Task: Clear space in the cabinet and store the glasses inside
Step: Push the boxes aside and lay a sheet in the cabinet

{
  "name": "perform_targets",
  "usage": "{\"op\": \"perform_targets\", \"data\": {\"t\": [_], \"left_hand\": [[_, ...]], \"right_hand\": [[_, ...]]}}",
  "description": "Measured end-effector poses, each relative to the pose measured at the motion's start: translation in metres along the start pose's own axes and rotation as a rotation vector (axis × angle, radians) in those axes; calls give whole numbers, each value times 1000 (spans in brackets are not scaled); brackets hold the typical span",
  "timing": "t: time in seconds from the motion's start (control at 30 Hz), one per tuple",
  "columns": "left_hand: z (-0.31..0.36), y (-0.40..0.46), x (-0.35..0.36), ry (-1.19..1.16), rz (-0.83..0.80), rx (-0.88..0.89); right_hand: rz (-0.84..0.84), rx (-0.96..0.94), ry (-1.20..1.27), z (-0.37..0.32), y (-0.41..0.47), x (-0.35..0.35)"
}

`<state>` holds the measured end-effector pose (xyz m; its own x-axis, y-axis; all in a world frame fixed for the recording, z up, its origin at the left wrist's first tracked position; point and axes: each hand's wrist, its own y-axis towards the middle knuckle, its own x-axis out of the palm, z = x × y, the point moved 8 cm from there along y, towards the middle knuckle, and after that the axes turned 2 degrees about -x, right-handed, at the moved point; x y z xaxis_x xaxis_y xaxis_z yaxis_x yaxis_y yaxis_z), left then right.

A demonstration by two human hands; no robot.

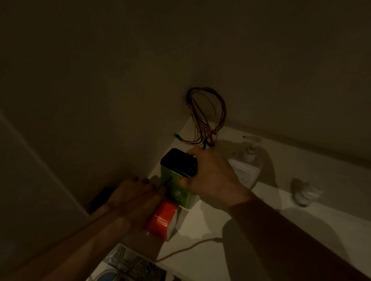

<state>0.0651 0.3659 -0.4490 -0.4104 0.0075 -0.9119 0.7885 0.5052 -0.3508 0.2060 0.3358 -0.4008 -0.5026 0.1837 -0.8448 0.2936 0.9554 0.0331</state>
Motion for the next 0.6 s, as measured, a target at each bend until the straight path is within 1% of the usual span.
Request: {"op": "perform_targets", "data": {"t": [0.17,0.3,0.43,0.6], "left_hand": [[-7,-6,-6,50,54,-86],[-7,-15,-18,4,53,-46],[-10,-27,-30,-45,107,-46],[-3,-38,-41,-95,94,-9]], "right_hand": [[-28,21,-18,-3,18,18],[-21,41,28,-8,32,30],[-2,33,35,-17,39,39],[-33,73,39,-19,45,49]]}}
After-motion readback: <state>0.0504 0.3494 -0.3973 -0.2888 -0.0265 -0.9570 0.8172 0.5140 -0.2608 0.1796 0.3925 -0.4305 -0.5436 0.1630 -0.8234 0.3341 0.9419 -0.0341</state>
